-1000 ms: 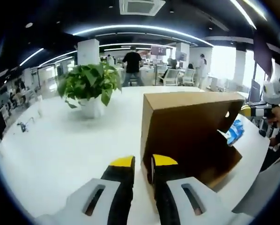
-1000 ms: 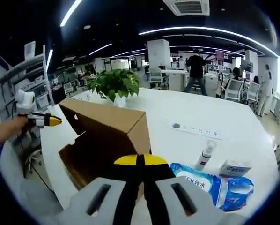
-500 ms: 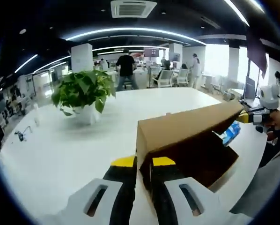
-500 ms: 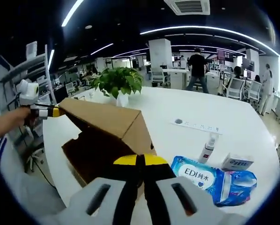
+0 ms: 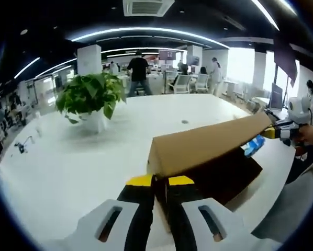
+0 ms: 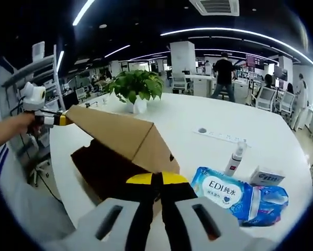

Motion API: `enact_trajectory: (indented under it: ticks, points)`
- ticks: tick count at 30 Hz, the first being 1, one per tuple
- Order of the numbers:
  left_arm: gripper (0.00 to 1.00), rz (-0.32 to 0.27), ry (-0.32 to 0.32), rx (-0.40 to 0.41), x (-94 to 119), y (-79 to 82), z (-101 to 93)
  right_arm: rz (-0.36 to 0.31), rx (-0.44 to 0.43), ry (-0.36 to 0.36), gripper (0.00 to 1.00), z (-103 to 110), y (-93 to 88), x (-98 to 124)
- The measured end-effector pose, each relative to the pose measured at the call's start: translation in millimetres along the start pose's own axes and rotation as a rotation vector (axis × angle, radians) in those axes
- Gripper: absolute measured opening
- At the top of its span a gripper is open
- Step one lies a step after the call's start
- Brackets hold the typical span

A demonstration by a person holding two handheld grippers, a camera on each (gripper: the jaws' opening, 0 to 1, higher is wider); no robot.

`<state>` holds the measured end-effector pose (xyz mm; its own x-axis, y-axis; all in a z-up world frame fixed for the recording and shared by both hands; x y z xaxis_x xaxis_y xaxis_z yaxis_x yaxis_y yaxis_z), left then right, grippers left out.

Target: Operate the shoe box by opening the lid, removing the specified soft item, and placing it in the target area until the item is outside and the box remains undamaged.

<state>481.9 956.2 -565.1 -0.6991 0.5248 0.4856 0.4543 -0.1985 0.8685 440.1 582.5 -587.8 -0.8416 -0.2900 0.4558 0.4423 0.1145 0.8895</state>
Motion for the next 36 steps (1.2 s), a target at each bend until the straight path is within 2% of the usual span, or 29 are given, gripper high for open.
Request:
enact_trajectory:
  ticks: [8, 14, 18, 26, 36]
  points:
    - [0.06, 0.02, -0.01, 0.008, 3, -9.3, -4.1, 0.008, 0.061, 0.015, 0.04, 4, -7.9, 1]
    - [0.08, 0.032, -0.023, 0.003, 4, -16.4, -6.0, 0.007, 0.11, 0.051, 0.11, 8, -15.9, 1]
    - [0.11, 0.045, -0.041, -0.005, 5, -22.8, -7.8, 0.008, 0.123, 0.081, 0.17, 11, -21.7, 2]
    - [0.12, 0.068, -0.067, 0.002, 5, -33.7, -11.1, 0.03, 0.123, 0.109, 0.2, 13, -30.3, 1]
    - [0.18, 0.089, -0.089, -0.024, 5, -47.0, -12.8, 0.043, 0.168, 0.155, 0.27, 18, -42.6, 2]
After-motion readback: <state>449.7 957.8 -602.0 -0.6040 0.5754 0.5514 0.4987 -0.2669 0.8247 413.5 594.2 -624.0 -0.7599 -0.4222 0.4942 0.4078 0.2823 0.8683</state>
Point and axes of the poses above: the point that each gripper's makers call its tool centre point, and the gripper's own axes: x roughly backward along the fingers, z roughly to its left, y roughly out of its top, the point moved 10 cm from there along x, roughly backward along the fingers, and after that the axes turned 7 degrees about -y, right-handed, at the moved point
